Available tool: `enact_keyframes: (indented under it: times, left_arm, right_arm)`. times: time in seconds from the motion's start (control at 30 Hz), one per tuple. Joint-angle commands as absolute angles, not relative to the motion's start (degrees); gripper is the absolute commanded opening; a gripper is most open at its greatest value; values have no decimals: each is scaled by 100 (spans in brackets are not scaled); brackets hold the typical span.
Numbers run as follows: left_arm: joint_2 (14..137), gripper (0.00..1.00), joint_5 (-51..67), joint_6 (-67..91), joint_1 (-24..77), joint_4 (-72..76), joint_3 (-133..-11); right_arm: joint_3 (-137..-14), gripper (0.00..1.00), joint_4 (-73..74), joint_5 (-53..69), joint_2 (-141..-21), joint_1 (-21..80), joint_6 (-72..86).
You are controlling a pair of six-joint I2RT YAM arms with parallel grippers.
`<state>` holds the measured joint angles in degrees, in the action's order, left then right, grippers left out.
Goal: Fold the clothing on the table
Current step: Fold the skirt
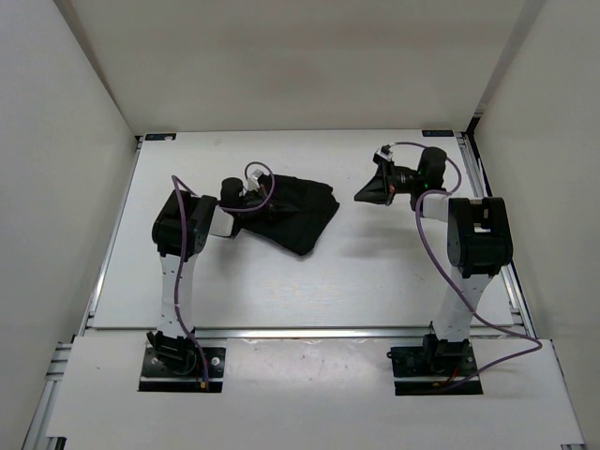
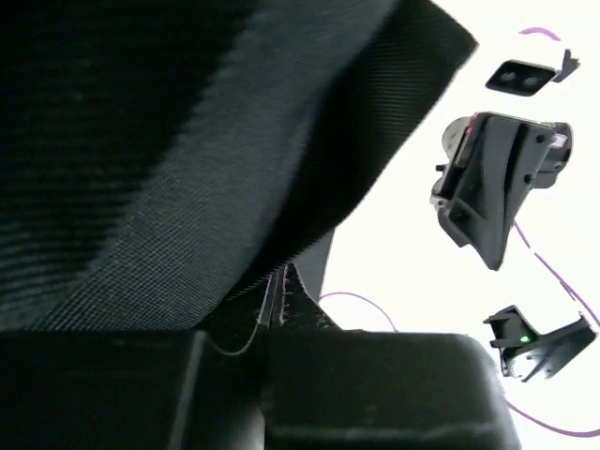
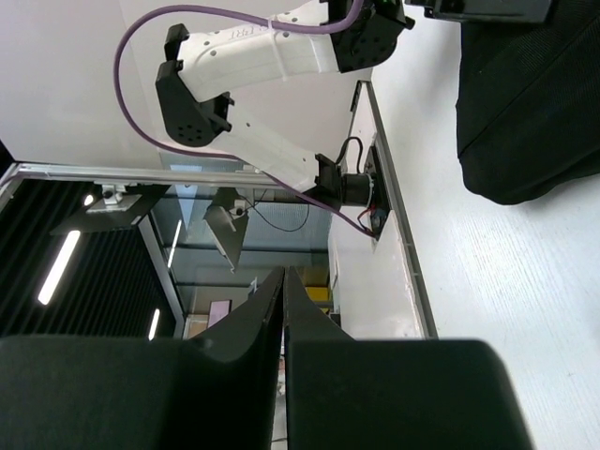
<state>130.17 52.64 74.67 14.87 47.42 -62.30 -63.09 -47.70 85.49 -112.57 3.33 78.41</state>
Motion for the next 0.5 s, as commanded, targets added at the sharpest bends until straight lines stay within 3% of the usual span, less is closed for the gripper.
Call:
enact_keyframes:
  times: [0.0, 0.03, 0.07, 0.23, 0.47]
  left_arm:
    - [12474, 8, 5239, 7621, 1354, 5230, -6188]
    - [12158, 27, 5177, 7498, 1371, 5134, -6196]
    - [11990, 98, 5055, 7271, 1371, 4880, -6214]
    - [10497, 99, 4721, 6215, 1371, 3465, -6749]
    - [8713, 99, 3493, 3932, 1020, -444, -6961]
  right_arm:
    - [-6398, 6, -4904, 9606, -10942, 264, 7787]
    - [-6372, 9, -4930, 9606, -10908, 255, 7813]
    - [-6424, 13, -4974, 9580, -10890, 211, 7848]
    - [-6407, 22, -5036, 9598, -10688, 9, 7840]
    - [-5995, 25, -4940, 9624, -10240, -254, 7577]
